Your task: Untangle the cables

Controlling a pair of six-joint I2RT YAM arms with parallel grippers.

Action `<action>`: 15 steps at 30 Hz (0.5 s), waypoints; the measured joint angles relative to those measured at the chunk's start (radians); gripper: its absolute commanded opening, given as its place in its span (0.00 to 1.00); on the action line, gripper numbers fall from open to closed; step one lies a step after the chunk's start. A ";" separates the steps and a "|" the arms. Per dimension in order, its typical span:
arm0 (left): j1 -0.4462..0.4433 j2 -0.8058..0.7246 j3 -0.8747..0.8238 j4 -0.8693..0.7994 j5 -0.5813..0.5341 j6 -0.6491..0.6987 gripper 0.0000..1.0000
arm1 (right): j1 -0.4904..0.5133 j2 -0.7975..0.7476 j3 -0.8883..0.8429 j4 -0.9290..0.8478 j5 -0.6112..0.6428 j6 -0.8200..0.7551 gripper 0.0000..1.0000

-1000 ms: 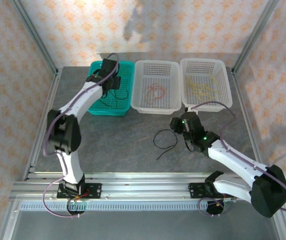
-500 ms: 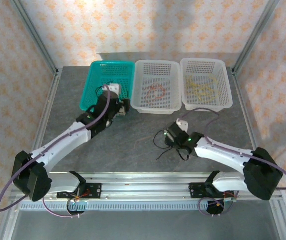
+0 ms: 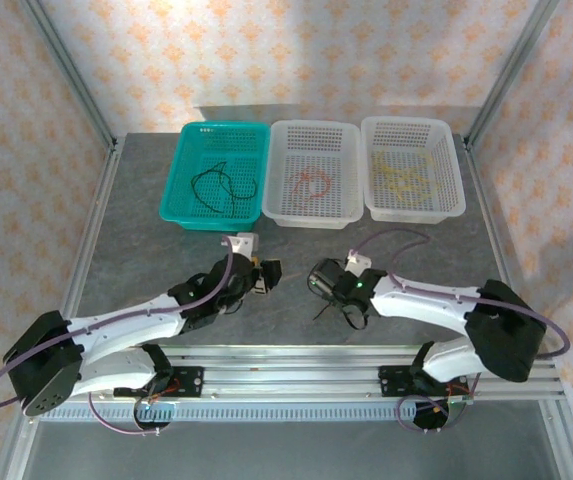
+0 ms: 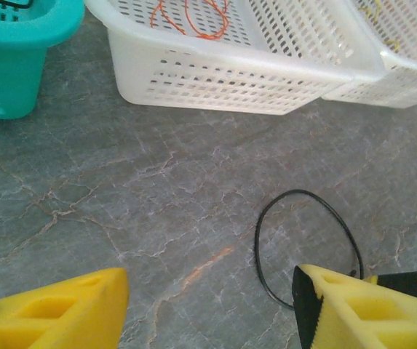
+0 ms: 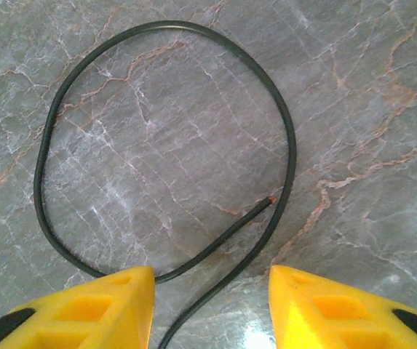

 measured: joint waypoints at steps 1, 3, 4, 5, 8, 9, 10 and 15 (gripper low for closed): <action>0.000 -0.014 -0.016 0.013 -0.008 -0.008 0.63 | 0.000 0.012 0.005 -0.001 0.000 0.005 0.45; 0.000 -0.040 -0.042 0.031 -0.017 -0.020 0.63 | 0.000 0.027 0.008 -0.002 0.008 0.011 0.45; 0.000 -0.050 -0.048 0.037 -0.021 -0.024 0.63 | 0.000 0.033 0.008 -0.003 0.012 0.014 0.45; 0.000 -0.055 -0.050 0.039 -0.024 -0.027 0.63 | 0.000 0.039 0.008 -0.005 0.016 0.018 0.45; 0.000 -0.060 -0.050 0.053 -0.038 -0.031 0.63 | 0.000 0.066 0.020 -0.020 0.026 0.023 0.45; 0.000 -0.060 -0.050 0.055 -0.039 -0.031 0.63 | 0.000 0.079 0.027 -0.024 0.032 0.024 0.45; 0.000 -0.060 -0.050 0.056 -0.040 -0.031 0.63 | 0.000 0.089 0.034 -0.026 0.037 0.026 0.46; 0.000 -0.060 -0.051 0.062 -0.046 -0.030 0.63 | -0.003 0.101 0.041 -0.030 0.051 0.030 0.46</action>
